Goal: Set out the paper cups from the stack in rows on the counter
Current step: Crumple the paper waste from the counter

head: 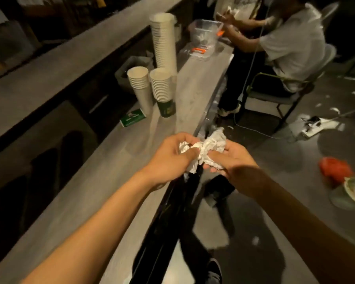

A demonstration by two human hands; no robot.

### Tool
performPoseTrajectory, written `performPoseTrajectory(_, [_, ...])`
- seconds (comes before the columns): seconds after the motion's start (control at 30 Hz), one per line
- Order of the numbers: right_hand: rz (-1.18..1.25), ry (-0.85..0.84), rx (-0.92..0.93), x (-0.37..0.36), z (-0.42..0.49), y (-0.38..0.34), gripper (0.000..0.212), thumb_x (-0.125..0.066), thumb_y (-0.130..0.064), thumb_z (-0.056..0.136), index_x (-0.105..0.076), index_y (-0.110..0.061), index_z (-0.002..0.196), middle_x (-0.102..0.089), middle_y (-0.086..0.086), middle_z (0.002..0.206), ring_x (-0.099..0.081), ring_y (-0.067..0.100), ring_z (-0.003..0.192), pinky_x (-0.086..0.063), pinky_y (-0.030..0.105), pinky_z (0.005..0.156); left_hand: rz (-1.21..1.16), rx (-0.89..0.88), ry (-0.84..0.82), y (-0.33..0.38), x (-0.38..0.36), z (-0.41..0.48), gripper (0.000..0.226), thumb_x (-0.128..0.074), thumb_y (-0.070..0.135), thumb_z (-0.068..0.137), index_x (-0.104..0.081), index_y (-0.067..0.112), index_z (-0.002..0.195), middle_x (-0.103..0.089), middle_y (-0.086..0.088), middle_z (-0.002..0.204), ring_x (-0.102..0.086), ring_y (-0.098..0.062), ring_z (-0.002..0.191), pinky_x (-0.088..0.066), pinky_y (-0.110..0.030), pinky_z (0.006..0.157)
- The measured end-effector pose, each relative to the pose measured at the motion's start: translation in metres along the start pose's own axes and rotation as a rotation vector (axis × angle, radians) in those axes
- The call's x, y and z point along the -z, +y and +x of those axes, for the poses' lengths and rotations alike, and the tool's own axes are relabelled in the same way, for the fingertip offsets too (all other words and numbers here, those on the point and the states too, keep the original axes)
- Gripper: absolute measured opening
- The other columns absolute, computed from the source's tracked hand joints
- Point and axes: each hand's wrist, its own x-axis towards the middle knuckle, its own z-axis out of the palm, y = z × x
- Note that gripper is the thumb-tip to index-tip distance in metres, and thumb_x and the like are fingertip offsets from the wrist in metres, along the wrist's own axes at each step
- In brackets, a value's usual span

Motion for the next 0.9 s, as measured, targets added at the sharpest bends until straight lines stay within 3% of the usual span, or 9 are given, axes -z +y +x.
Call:
performPoseTrajectory(0.1, [0.035, 0.072, -0.116, 0.054, 0.009, 0.048, 0.01, -0.066, -0.012, 0.094, -0.068, -0.003, 0.093, -0.065, 0.017, 0.075, -0.055, 0.032, 0.07, -0.045, 0.031, 0.06, -0.044, 0.087, -0.075, -0.035, -0.056, 0.041, 0.01, -0.064, 0.006, 0.101, -0.071, 0.014, 0.102, -0.068, 0.003, 0.082, -0.056, 0.002, 0.059, -0.046, -0.017, 0.061])
performPoseTrajectory(0.17, [0.099, 0.165, -0.211, 0.086, 0.014, 0.084, 0.009, -0.058, -0.006, 0.099, -0.067, -0.004, 0.096, -0.066, 0.015, 0.079, -0.055, 0.033, 0.076, -0.048, 0.036, 0.067, -0.097, 0.153, -0.094, -0.064, -0.093, 0.063, 0.011, -0.065, 0.005, 0.1, -0.072, 0.015, 0.1, -0.068, 0.004, 0.081, -0.056, 0.003, 0.058, -0.044, -0.016, 0.06])
performPoseTrajectory(0.27, [0.109, 0.231, -0.311, 0.123, 0.033, 0.143, 0.017, -0.054, -0.003, 0.101, -0.067, -0.013, 0.098, -0.071, 0.006, 0.081, -0.066, 0.018, 0.071, -0.053, 0.024, 0.061, -0.197, 0.28, -0.111, -0.116, -0.141, 0.093, 0.01, -0.064, 0.003, 0.1, -0.072, 0.005, 0.106, -0.07, 0.001, 0.085, -0.06, 0.005, 0.063, -0.046, -0.012, 0.061])
performPoseTrajectory(0.33, [0.114, 0.264, -0.387, 0.143, 0.049, 0.188, 0.019, -0.053, -0.001, 0.101, -0.066, -0.015, 0.102, -0.071, 0.007, 0.086, -0.067, 0.014, 0.068, -0.051, 0.019, 0.053, -0.261, 0.379, -0.121, -0.156, -0.171, 0.115, 0.012, -0.064, 0.001, 0.1, -0.073, 0.007, 0.104, -0.073, -0.002, 0.087, -0.066, -0.004, 0.073, -0.052, -0.017, 0.065])
performPoseTrajectory(0.47, [0.155, 0.309, -0.505, 0.167, 0.082, 0.263, 0.024, -0.051, 0.002, 0.101, -0.063, -0.002, 0.122, -0.067, 0.014, 0.096, -0.064, 0.016, 0.071, -0.048, 0.018, 0.049, -0.38, 0.525, -0.098, -0.224, -0.212, 0.155, 0.016, -0.067, -0.002, 0.097, -0.074, 0.013, 0.097, -0.075, -0.011, 0.093, -0.07, -0.02, 0.085, -0.057, -0.029, 0.075])
performPoseTrajectory(0.57, [0.138, 0.345, -0.599, 0.182, 0.117, 0.327, 0.021, -0.052, 0.003, 0.1, -0.064, -0.005, 0.114, -0.068, 0.011, 0.094, -0.067, 0.013, 0.07, -0.048, 0.018, 0.05, -0.411, 0.597, -0.052, -0.284, -0.246, 0.19, 0.018, -0.068, -0.004, 0.095, -0.074, 0.013, 0.094, -0.076, -0.009, 0.091, -0.071, -0.017, 0.08, -0.058, -0.026, 0.07])
performPoseTrajectory(0.7, [0.141, 0.383, -0.684, 0.202, 0.163, 0.403, 0.019, -0.05, 0.007, 0.098, -0.063, -0.005, 0.094, -0.062, 0.012, 0.077, -0.06, 0.006, 0.043, -0.044, 0.018, 0.043, -0.444, 0.686, 0.0, -0.359, -0.286, 0.224, 0.018, -0.069, -0.003, 0.096, -0.074, 0.014, 0.096, -0.076, -0.005, 0.087, -0.072, -0.015, 0.078, -0.056, -0.024, 0.065])
performPoseTrajectory(0.8, [0.131, 0.453, -0.735, 0.216, 0.203, 0.462, 0.021, -0.054, 0.007, 0.096, -0.065, -0.009, 0.088, -0.063, 0.009, 0.077, -0.062, 0.016, 0.062, -0.048, 0.023, 0.055, -0.42, 0.737, 0.027, -0.41, -0.309, 0.248, 0.019, -0.069, -0.001, 0.096, -0.074, 0.017, 0.094, -0.076, -0.006, 0.091, -0.072, -0.019, 0.086, -0.056, -0.027, 0.073])
performPoseTrajectory(0.9, [0.082, 0.493, -0.762, 0.228, 0.232, 0.515, 0.019, -0.056, 0.007, 0.094, -0.068, -0.005, 0.101, -0.066, 0.007, 0.079, -0.063, 0.018, 0.068, -0.05, 0.021, 0.05, -0.405, 0.766, 0.041, -0.446, -0.322, 0.263, 0.021, -0.068, -0.001, 0.097, -0.073, 0.019, 0.092, -0.074, -0.003, 0.088, -0.071, -0.016, 0.083, -0.056, -0.025, 0.072])
